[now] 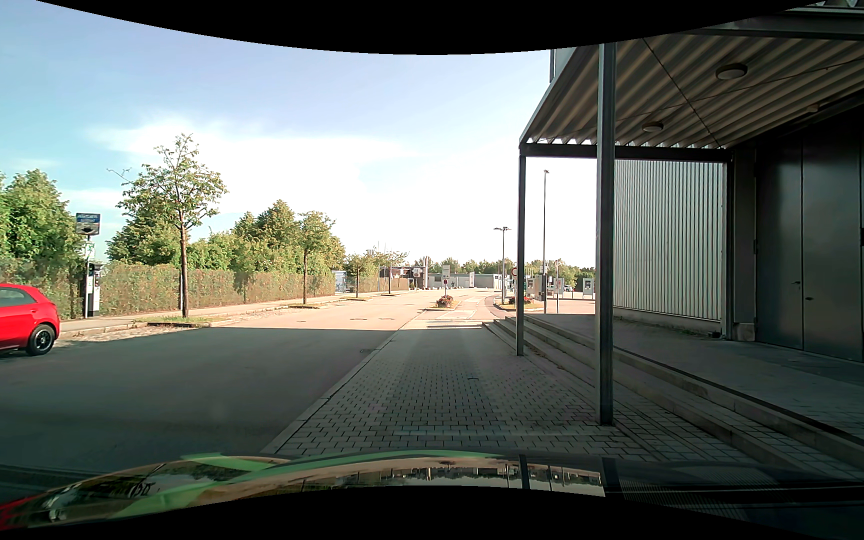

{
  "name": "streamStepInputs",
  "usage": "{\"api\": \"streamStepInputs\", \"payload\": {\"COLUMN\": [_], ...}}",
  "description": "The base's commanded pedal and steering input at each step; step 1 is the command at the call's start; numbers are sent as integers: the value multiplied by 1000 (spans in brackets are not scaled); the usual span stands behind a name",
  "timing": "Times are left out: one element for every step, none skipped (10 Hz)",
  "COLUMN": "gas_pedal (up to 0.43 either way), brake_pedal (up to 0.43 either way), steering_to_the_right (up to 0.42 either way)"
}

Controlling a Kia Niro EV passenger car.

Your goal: Follow the waypoints while adhering to traffic rules and regulations

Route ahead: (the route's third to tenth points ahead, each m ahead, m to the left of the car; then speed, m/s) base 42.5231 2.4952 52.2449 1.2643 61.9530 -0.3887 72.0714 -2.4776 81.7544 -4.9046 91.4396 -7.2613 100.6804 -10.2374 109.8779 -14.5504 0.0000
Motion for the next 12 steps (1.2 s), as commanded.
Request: {"api": "streamStepInputs", "payload": {"gas_pedal": [0, 0, 0, 0, 0, 0, 0, 0, 0, 0, 0, 0], "brake_pedal": [323, 323, 323, 323, 323, 323, 329, 329, 329, 329, 335, 341], "steering_to_the_right": [-68, -68, -67, -67, -68, -68, -67, -67, -67, -68, -67, -67]}}
